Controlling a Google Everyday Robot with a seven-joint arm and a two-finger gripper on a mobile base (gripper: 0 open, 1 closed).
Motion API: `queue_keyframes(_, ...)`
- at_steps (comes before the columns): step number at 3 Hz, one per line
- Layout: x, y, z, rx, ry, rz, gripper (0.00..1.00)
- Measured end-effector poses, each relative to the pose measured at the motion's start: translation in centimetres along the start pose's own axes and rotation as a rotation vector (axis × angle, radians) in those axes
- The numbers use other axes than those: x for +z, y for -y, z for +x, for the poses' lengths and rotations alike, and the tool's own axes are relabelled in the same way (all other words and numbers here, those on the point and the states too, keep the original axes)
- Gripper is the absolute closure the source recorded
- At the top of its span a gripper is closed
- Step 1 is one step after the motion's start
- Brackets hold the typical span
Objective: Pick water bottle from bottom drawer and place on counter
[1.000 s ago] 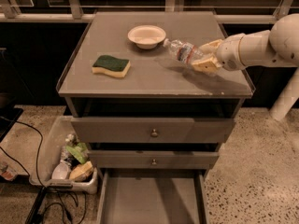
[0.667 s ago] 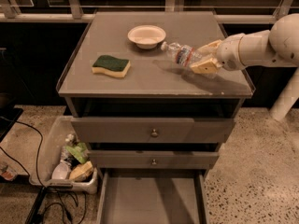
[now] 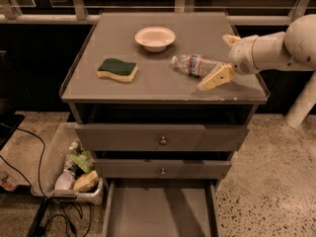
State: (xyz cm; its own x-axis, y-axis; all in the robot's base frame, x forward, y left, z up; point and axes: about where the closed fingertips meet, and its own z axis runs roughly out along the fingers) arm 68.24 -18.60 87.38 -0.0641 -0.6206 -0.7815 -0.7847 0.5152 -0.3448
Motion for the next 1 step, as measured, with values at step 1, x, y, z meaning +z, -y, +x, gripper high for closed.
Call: queue_keyframes(1,0.00,0.00,0.00,0.000,0.000,0.000,0.00)
